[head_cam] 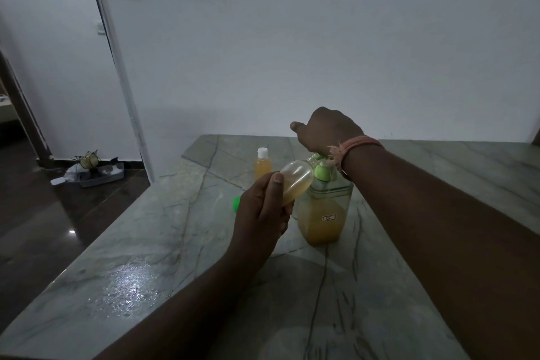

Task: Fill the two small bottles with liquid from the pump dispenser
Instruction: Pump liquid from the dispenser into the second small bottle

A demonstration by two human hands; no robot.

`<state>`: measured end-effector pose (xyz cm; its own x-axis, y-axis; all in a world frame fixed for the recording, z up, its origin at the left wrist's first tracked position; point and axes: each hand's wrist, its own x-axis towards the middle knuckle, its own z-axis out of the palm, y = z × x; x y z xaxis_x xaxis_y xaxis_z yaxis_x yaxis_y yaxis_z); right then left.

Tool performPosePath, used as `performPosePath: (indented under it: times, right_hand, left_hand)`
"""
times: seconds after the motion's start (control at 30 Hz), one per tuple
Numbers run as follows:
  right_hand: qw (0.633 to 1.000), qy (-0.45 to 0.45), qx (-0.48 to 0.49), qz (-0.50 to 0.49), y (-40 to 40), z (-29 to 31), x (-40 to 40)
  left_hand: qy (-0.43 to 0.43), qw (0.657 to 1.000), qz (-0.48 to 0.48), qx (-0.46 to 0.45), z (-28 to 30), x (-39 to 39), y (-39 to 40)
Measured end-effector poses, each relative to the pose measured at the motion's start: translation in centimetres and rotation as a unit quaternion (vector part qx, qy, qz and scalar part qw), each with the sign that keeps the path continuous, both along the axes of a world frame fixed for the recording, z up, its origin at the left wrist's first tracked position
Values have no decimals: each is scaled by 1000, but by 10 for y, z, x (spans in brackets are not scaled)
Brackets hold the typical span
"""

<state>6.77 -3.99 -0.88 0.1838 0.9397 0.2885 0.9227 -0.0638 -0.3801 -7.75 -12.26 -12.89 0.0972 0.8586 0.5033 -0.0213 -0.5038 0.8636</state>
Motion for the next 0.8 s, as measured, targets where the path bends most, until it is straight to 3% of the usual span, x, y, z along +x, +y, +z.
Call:
performPosePath:
  times: [0.13, 0.43, 0.6, 0.8]
  right_hand:
    - [999, 36, -13, 3, 7, -10, 3]
    - [1000, -21, -8, 9, -2, 1, -2]
    - [999, 50, -13, 4, 4, -9, 2]
    - [999, 44, -28, 14, -1, -4, 0]
  left_hand:
    - [5, 1000, 11, -3, -3, 0, 3]
    - [2, 1000, -4, -2, 0, -1, -1]
    - [6, 1000, 2, 4, -2, 0, 3]
    - [7, 1000, -3, -1, 0, -1, -1]
